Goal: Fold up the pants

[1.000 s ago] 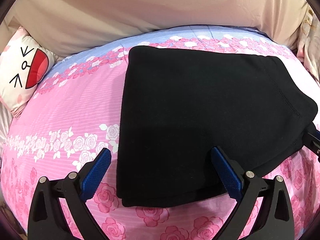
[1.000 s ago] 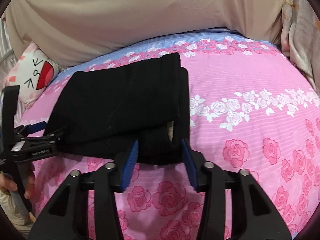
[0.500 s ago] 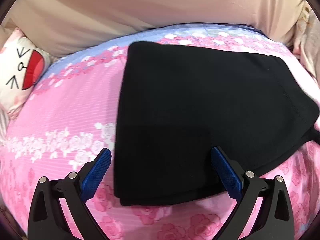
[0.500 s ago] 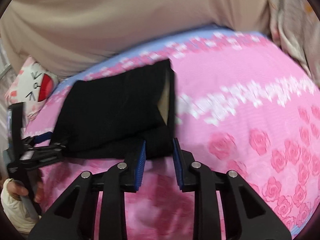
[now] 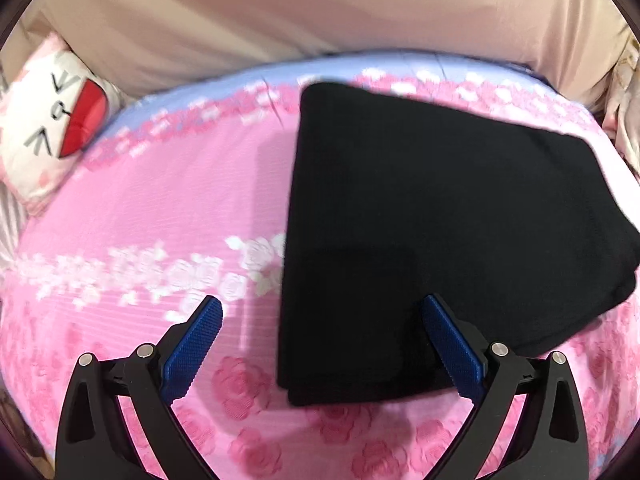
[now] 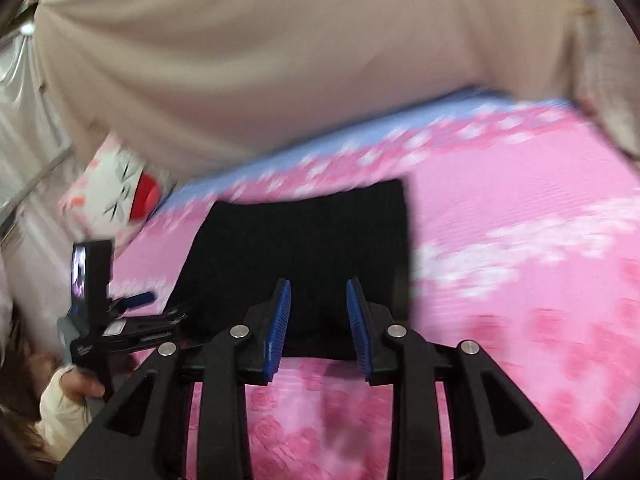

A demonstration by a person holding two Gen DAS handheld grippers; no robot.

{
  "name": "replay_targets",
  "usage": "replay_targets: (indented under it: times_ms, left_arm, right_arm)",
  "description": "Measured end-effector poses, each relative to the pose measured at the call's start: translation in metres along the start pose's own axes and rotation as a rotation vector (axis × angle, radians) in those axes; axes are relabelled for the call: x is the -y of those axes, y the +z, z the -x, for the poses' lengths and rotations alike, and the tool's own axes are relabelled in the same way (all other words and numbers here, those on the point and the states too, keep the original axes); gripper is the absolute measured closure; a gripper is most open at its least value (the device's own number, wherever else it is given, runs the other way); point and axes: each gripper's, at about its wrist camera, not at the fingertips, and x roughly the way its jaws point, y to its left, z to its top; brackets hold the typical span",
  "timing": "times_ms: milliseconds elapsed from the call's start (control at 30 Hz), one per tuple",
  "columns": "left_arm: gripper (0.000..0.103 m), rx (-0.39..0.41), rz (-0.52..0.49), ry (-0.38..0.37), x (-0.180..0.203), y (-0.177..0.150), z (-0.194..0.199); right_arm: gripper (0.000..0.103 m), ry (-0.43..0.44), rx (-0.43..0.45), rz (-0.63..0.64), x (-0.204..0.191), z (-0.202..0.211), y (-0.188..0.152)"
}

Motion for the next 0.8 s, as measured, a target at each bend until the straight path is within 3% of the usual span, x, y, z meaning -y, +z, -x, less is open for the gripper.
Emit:
replay_targets:
  times_ms: [33, 67, 133, 233, 333, 433, 500, 567, 600, 700, 800]
  left_arm:
    - [0.005, -0.002, 0.019, -0.029, -0.004, 0.0, -0.004]
    - [0.005, -0.014, 0.038, -0.062, -0.01, 0.001, -0.003]
    - [0.005, -0.015, 0.046, -0.082, -0.018, 0.005, 0.008]
    - [0.005, 0.104, 0.058, -0.047, -0.031, 0.03, 0.038]
    - [0.005, 0.165, 0.032, 0.024, -0.026, 0.071, 0.034]
    - [0.005, 0.09, -0.015, 0.074, -0.012, 0.117, -0.014]
    - [0.005, 0.02, -0.023, 0.097, -0.008, 0.133, -0.047]
    - [0.005, -0.055, -0.002, 0.078, -0.011, 0.141, -0.082]
    - [0.005, -0.066, 0.01, 0.067, -0.013, 0.142, -0.088]
    - [0.005, -0.067, 0.021, 0.034, -0.017, 0.144, -0.097]
    - [0.005, -0.066, 0.019, 0.041, -0.012, 0.142, -0.1]
  right_arm:
    - [0.103, -0.05, -0.005, -0.029, 0.016, -0.017, -0.002]
    - [0.103, 0.032, 0.012, -0.105, 0.031, -0.016, -0.002]
    - [0.103, 0.067, -0.013, -0.164, 0.034, -0.006, 0.007]
    - [0.097, -0.003, 0.06, -0.028, 0.005, 0.02, 0.037]
    - [0.096, 0.069, 0.082, 0.031, -0.025, 0.01, 0.074]
    - [0.096, 0.105, 0.021, 0.068, -0.052, -0.043, 0.104]
    - [0.096, 0.11, -0.08, 0.077, -0.059, -0.09, 0.11]
    - [0.103, 0.022, -0.15, 0.094, -0.05, -0.126, 0.106]
    - [0.103, -0.041, -0.13, 0.104, -0.038, -0.133, 0.108]
    - [0.103, 0.008, -0.1, -0.112, 0.021, -0.125, 0.12]
    - [0.103, 0.041, -0.062, -0.245, 0.058, -0.111, 0.121]
